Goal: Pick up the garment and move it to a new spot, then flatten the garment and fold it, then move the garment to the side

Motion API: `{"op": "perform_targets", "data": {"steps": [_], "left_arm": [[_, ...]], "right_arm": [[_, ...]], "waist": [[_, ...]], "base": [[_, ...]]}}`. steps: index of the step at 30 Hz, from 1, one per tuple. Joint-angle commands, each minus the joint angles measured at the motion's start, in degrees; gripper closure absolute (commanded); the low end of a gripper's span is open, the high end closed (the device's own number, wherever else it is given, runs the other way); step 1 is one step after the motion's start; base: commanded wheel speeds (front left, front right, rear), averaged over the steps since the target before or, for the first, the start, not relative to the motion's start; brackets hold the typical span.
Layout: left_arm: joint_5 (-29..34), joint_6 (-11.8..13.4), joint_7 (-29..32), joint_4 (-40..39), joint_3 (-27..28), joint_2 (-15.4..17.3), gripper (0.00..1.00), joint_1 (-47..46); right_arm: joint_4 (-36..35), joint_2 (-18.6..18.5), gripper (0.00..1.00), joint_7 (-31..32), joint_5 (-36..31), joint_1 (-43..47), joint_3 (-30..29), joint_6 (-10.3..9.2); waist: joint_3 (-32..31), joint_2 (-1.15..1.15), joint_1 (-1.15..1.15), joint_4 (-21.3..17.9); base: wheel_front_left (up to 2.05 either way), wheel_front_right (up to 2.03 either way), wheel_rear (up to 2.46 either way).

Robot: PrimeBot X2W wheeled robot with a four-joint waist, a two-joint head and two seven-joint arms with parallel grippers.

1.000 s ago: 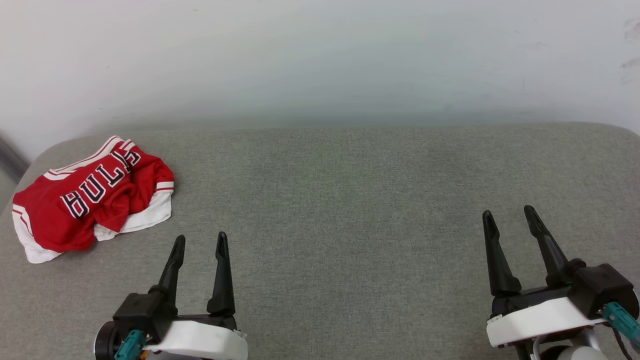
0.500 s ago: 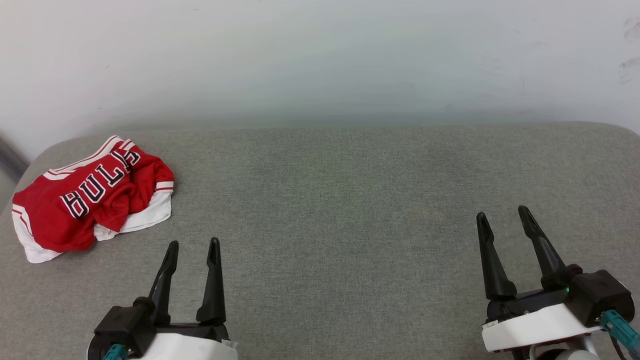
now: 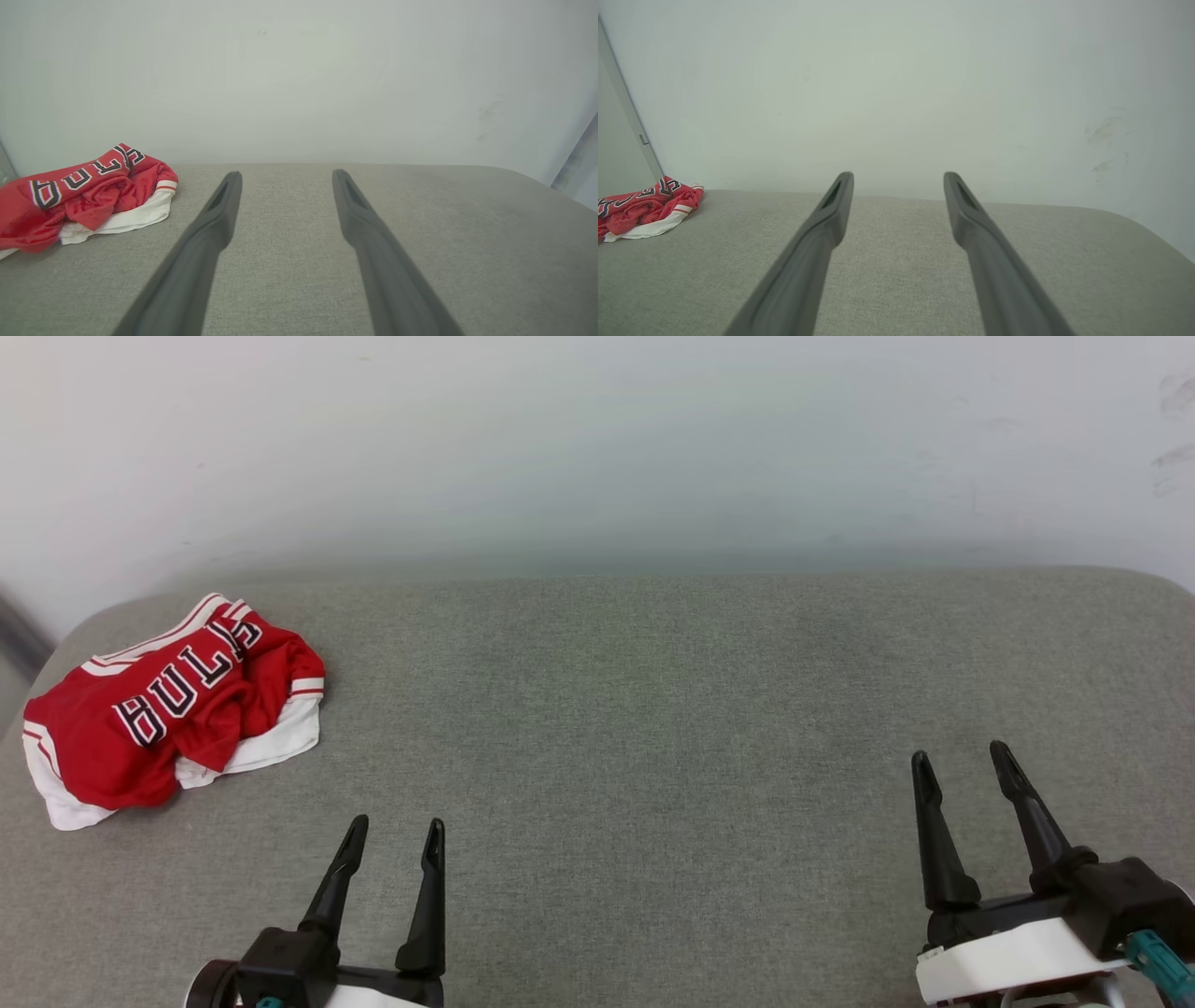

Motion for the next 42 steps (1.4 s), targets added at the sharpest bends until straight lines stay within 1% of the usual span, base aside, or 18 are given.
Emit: {"op": "perform_targets", "data": {"steps": [1,8,15,19,23,33,42], "left_arm": [[0.9,-0.3,-0.5,-0.4,-0.3,-0.1,0.0,0.4],[2.8,-0.1,-1.2,-1.0,-0.5,-0.1,0.0,0.8],[3.3,-0.1,-1.3,-0.8,-0.2,-0.1,0.0,1.3],[3.9,-0.1,-1.3,-0.8,0.6,-0.1,0.0,1.6],[4.4,-0.2,-1.3,-0.8,0.8,-0.1,0.0,1.9],[4.8,-0.3,-1.3,-1.8,1.9,-0.1,0.0,3.1],[5.4,-0.8,-1.3,-1.7,2.3,-0.1,0.0,4.0]], "right_arm": [[0.0,0.1,0.0,-0.4,-0.9,0.5,0.1,-0.02],[0.3,0.1,0.0,-1.1,-2.6,0.9,0.4,-0.02],[0.8,0.1,0.0,-1.1,-1.0,1.4,2.1,-0.02],[0.7,0.1,0.0,-1.1,0.0,1.6,3.3,-0.02],[1.5,0.1,0.0,-1.1,1.6,2.2,3.7,-0.02],[2.6,0.1,0.0,-1.1,2.7,2.4,5.5,-0.02],[3.2,0.1,0.0,-1.1,3.0,2.8,6.9,-0.02]], "waist": [[0.0,0.0,0.0,0.1],[-0.3,0.0,0.0,0.7],[-0.9,0.0,0.0,3.8],[-1.1,0.0,0.0,6.5],[-1.4,0.0,0.0,9.9],[-2.1,0.0,0.0,18.5],[-3.1,0.0,0.0,25.2]], "base": [[0.0,0.0,0.0],[0.0,0.0,0.0],[0.0,0.0,0.0],[0.0,0.0,0.0],[0.0,0.0,0.0],[0.0,0.0,0.0],[0.0,0.0,0.0]]}}
